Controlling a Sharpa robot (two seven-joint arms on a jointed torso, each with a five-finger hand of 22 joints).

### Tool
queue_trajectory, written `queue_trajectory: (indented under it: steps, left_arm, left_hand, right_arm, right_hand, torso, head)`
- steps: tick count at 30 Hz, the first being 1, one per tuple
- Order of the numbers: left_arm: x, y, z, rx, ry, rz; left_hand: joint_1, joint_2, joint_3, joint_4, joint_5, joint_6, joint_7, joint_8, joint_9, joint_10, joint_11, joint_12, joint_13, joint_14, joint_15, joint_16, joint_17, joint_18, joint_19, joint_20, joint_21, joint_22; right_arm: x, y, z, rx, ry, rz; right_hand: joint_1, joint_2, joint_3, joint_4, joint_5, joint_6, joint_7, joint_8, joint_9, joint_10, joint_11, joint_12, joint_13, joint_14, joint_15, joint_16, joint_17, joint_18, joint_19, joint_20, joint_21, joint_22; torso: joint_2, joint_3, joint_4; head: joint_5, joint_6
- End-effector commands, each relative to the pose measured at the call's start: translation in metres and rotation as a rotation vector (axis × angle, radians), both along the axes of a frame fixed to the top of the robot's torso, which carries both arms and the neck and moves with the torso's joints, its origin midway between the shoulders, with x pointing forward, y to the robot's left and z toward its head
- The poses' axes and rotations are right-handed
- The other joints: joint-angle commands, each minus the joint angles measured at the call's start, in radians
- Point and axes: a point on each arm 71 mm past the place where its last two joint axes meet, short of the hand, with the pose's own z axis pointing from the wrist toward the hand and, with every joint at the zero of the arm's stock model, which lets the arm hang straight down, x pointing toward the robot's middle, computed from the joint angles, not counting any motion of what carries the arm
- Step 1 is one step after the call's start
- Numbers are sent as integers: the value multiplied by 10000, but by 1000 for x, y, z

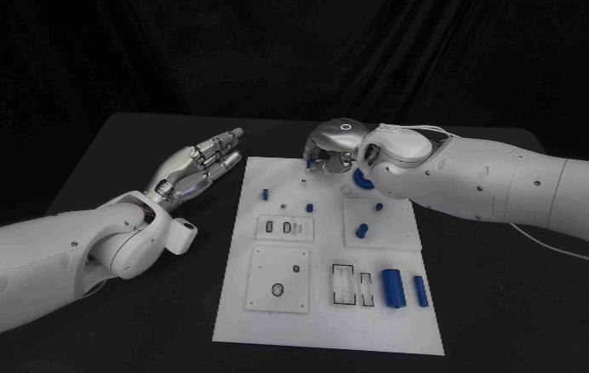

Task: Assemble the parts on the task board

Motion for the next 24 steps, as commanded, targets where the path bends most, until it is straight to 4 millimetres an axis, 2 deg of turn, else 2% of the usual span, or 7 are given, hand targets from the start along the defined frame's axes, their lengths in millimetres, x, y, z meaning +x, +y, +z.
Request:
queue_trajectory:
  steps: [1, 24]
  left_arm:
    - [0, -2, 2, -91, -63, -169]
    - [0, -4, 1, -89, 41, -283]
  left_hand:
    - [114, 25, 52, 22, 47, 9, 27, 57, 16, -37, -17, 0, 10, -60, 19, -1, -13, 125, 29, 65, 23, -3]
    - [155, 53, 91, 23, 81, -2, 45, 53, 14, -54, 9, -3, 6, -62, 40, -1, -13, 124, 27, 79, 21, -4]
  right_arm:
    - [-1, -2, -5, -212, 59, -161]
    - [-5, 1, -8, -224, 176, 126]
  right_hand:
    - [-8, -96, 7, -6, 61, -82, 6, -69, -28, -81, -26, -36, 10, -31, 66, -52, -16, -160, 1, 48, -28, 12]
    - [-91, -158, 67, 48, 68, -299, 77, -231, -87, -266, 24, -15, 19, -99, 104, -113, -103, -132, -86, 93, -135, -30]
  torso:
    - [3, 1, 2]
    - [15, -15, 8]
  head:
    - [-9, 35]
    - [-130, -16]
